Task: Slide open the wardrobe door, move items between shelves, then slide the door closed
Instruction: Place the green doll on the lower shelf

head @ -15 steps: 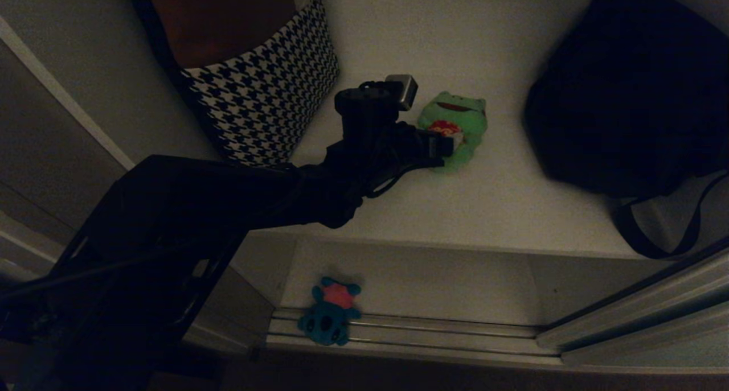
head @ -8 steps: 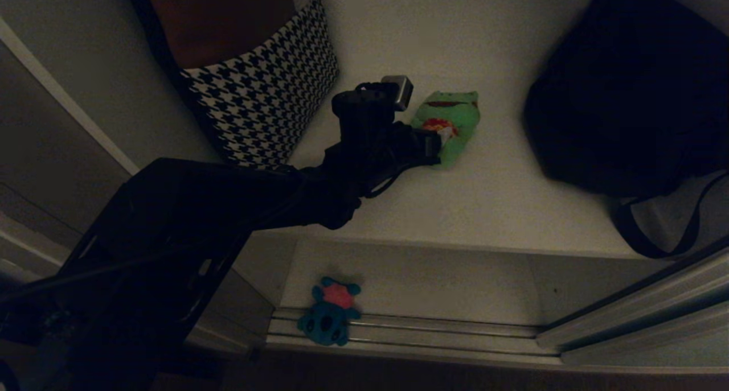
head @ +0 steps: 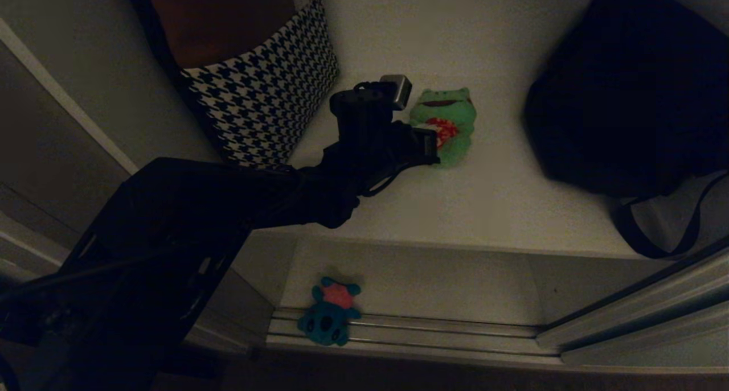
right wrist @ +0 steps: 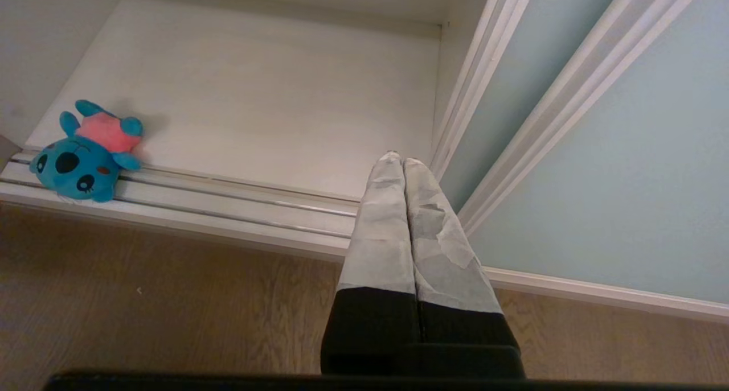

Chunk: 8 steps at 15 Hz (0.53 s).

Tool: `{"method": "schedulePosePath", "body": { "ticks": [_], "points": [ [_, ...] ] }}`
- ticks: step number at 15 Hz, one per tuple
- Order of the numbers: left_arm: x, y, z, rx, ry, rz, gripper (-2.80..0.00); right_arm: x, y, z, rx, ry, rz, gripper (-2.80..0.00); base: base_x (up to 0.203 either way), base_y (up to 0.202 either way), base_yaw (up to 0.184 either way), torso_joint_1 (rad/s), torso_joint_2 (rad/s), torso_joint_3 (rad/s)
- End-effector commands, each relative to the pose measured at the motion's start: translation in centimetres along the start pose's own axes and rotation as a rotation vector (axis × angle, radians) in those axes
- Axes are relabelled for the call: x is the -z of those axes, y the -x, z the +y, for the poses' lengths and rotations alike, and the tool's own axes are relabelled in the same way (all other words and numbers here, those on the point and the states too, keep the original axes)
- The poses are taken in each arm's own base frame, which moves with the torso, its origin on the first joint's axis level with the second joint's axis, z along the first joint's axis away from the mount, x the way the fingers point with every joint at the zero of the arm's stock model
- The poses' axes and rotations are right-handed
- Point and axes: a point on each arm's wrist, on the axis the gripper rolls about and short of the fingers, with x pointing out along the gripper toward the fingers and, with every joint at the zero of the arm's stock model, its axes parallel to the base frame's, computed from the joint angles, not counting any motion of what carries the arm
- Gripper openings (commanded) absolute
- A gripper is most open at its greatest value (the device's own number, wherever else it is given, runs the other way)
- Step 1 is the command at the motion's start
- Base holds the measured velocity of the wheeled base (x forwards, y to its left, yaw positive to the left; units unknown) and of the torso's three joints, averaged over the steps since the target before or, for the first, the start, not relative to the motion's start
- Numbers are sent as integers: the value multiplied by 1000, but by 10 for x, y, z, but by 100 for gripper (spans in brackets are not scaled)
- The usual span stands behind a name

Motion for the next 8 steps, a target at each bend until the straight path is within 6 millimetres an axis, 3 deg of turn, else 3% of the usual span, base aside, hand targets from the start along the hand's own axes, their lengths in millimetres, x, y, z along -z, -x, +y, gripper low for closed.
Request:
{"method": "schedulePosePath", "body": {
  "ticks": [1,5,8],
  "points": [
    [-21,6,-3,4,0,-42,-280,0,0,0,0,1,-1,-280,0,0,0,0,0,0],
    [-55,19,-18,25,2,-97,-280,0,0,0,0,1,-1,-280,0,0,0,0,0,0],
    [-64,24,-31,-3,-1,-95,-280,0,0,0,-1,0,0,-280,0,0,0,0,0,0]
  ]
}}
